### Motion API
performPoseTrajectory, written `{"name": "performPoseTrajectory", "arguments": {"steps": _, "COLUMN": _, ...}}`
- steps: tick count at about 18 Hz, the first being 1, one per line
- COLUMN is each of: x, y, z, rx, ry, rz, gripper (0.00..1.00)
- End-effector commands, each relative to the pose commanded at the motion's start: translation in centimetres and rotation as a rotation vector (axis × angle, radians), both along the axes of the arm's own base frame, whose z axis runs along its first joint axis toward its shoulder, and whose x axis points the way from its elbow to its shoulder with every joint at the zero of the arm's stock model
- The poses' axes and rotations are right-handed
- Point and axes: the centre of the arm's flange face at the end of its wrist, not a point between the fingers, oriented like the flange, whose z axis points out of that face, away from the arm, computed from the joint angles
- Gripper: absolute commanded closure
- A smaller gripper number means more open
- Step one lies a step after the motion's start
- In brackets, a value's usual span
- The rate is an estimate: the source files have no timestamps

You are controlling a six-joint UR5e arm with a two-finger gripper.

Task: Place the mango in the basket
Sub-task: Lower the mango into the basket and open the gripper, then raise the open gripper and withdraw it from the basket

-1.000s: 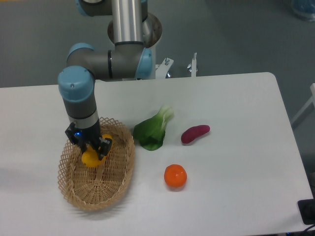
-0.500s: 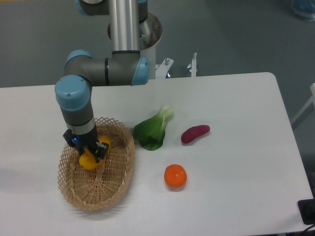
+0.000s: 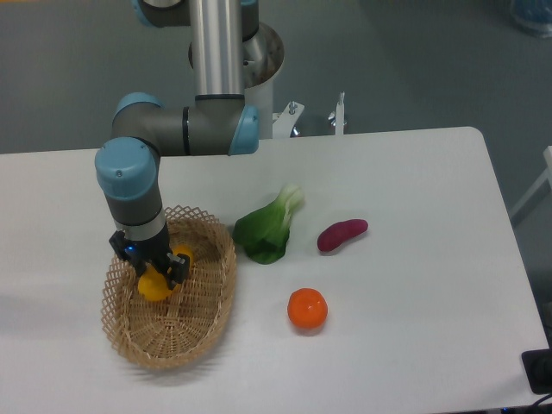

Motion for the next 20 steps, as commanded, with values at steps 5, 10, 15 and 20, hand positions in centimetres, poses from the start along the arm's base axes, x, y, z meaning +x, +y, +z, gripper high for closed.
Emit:
{"name": "performPoseTrajectory", "arguments": {"steps": 5, "x": -0.3, "y": 0.3, "z": 1.2, "rx": 0.021, "ry": 0.01, "rz": -0.001, "gripper": 0.0}}
{"name": "performPoseTrajectory", "arguments": {"steps": 10, "x": -2.3, "y": 0.3, "z": 3.2, "rx": 0.039, "ry": 0.039, "rz": -0.02, "gripper": 0.0}}
{"name": "performPoseTrajectory", "arguments": {"steps": 15, "x": -5.7, "y": -0.7, "z": 4.5, "rx": 0.052, "ry": 0.064, "rz": -0.018, "gripper": 0.0}}
{"name": "performPoseTrajectory", "arguments": {"steps": 20, "x": -7.2, "y": -1.9, "z": 5.0, "rx": 0.036, "ry": 0.071, "rz": -0.046, "gripper": 0.0}}
